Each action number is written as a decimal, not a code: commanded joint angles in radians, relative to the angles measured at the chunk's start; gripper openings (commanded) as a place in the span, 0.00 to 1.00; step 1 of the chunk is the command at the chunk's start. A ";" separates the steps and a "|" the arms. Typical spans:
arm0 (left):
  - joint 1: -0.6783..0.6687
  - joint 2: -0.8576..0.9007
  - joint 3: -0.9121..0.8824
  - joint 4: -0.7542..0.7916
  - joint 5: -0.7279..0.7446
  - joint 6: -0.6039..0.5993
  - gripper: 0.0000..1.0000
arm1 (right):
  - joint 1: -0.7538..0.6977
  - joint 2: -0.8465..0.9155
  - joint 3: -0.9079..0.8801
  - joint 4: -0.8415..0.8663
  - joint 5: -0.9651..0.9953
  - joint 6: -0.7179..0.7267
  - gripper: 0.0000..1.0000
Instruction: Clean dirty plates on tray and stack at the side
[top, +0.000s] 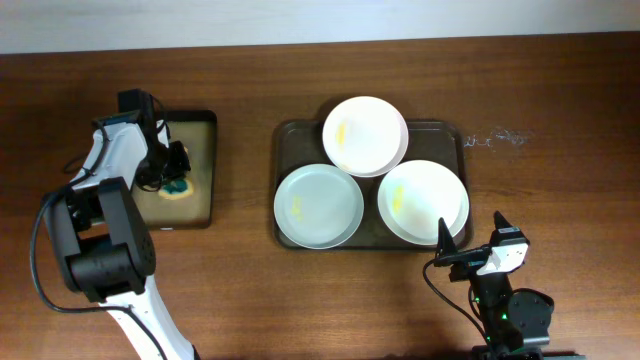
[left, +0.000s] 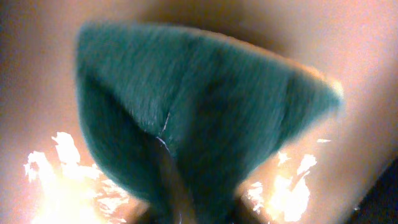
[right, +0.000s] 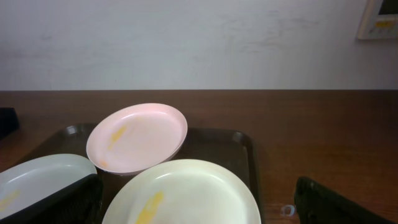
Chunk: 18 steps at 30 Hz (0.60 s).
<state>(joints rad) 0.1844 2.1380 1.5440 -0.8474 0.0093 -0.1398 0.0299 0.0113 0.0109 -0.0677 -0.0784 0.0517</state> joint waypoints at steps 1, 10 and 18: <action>0.002 0.015 0.007 0.006 -0.018 -0.002 0.09 | 0.008 -0.006 -0.005 -0.005 0.004 0.004 0.98; 0.002 0.015 0.007 0.111 -0.018 -0.002 0.85 | 0.008 -0.006 -0.005 -0.005 0.004 0.004 0.98; 0.002 0.015 0.007 0.091 -0.017 -0.002 0.99 | 0.008 -0.006 -0.005 -0.005 0.004 0.004 0.98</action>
<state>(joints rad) 0.1844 2.1380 1.5440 -0.7437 -0.0082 -0.1394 0.0299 0.0113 0.0109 -0.0677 -0.0784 0.0528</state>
